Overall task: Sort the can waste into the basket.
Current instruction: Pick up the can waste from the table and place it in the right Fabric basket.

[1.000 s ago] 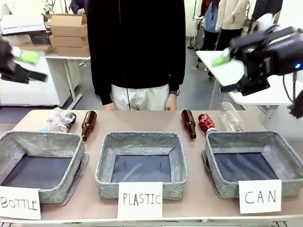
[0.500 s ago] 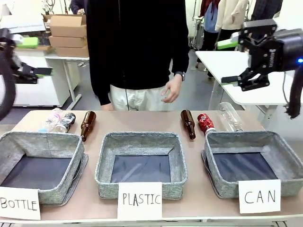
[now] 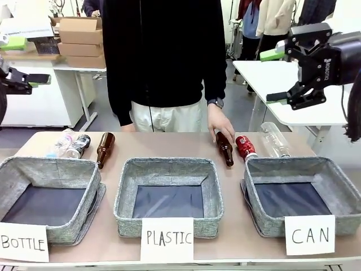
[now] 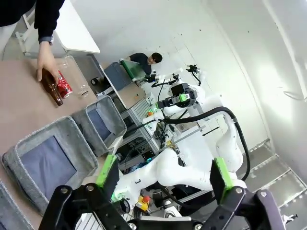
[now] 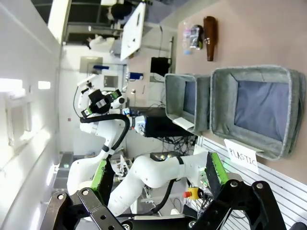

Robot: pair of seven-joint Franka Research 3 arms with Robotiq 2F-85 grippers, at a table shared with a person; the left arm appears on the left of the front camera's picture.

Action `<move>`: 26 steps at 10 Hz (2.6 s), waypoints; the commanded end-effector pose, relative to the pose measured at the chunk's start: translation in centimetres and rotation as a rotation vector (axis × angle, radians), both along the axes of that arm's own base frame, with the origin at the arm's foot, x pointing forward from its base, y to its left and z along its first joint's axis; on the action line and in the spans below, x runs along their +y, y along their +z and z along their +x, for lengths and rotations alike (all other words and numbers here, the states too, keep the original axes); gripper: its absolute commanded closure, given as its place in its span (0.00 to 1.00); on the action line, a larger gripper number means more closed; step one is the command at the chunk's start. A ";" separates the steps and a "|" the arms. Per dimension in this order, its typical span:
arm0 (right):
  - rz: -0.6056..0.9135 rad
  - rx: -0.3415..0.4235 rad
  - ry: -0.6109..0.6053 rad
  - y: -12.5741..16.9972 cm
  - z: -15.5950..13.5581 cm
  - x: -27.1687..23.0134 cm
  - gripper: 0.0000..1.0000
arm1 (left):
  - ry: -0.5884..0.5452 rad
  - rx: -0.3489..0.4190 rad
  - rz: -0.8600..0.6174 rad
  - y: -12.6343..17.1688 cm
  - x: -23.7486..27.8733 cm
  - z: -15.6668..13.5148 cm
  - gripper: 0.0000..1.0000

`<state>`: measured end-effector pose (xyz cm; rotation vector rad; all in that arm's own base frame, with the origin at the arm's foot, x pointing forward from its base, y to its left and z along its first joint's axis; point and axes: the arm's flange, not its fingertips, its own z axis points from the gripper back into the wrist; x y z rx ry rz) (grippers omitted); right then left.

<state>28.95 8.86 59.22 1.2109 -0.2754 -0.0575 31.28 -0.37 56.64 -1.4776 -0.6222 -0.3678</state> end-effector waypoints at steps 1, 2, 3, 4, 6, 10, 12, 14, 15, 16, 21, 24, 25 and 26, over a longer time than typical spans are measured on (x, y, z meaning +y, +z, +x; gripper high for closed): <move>0.020 -0.022 0.007 0.0 0.2 0.3 0.00 | -0.003 -0.001 -0.002 0.0 0.1 0.0 0.00; 0.020 -0.022 0.007 0.0 0.2 0.3 0.00 | -0.018 0.091 0.294 -1.0 0.2 4.4 0.00; 0.020 -0.022 0.007 0.0 0.2 0.3 0.00 | 0.056 0.179 0.554 -2.7 0.2 9.1 0.00; 0.020 -0.022 0.007 0.0 0.2 0.3 0.00 | 0.091 0.199 0.768 -4.7 0.1 13.7 0.00; 0.020 -0.022 0.007 0.0 0.2 0.3 0.00 | 0.146 0.190 1.111 -7.1 -1.0 19.5 0.00; 0.020 -0.022 0.007 0.0 0.2 0.3 0.00 | 0.164 0.095 0.927 -8.6 -1.3 20.5 0.00; 0.020 -0.022 0.007 0.0 0.2 0.3 0.00 | 0.164 0.095 0.927 -8.6 -1.3 20.5 0.00; 0.020 -0.022 0.007 0.0 0.2 0.3 0.00 | 0.108 0.037 0.977 -7.0 -1.2 18.4 0.00; 0.020 -0.022 0.007 0.0 0.2 0.3 0.00 | 0.147 -0.076 0.934 -4.2 1.1 13.8 0.00; 0.020 -0.022 0.007 0.0 0.2 0.3 0.00 | 0.260 -0.207 0.844 -1.7 3.8 9.6 0.00; 0.020 -0.022 0.007 0.0 0.2 0.3 0.00 | 0.683 -0.406 0.187 0.8 12.5 3.6 0.00; 0.020 -0.022 0.007 0.0 0.2 0.3 0.00 | 0.607 -0.304 0.474 3.2 11.4 1.9 0.00; 0.020 -0.022 0.007 0.0 0.2 0.3 0.00 | 0.607 -0.304 0.474 3.2 11.4 1.9 0.00; 0.020 -0.022 0.007 0.0 0.2 0.3 0.00 | 0.607 -0.304 0.474 3.2 11.4 1.9 0.00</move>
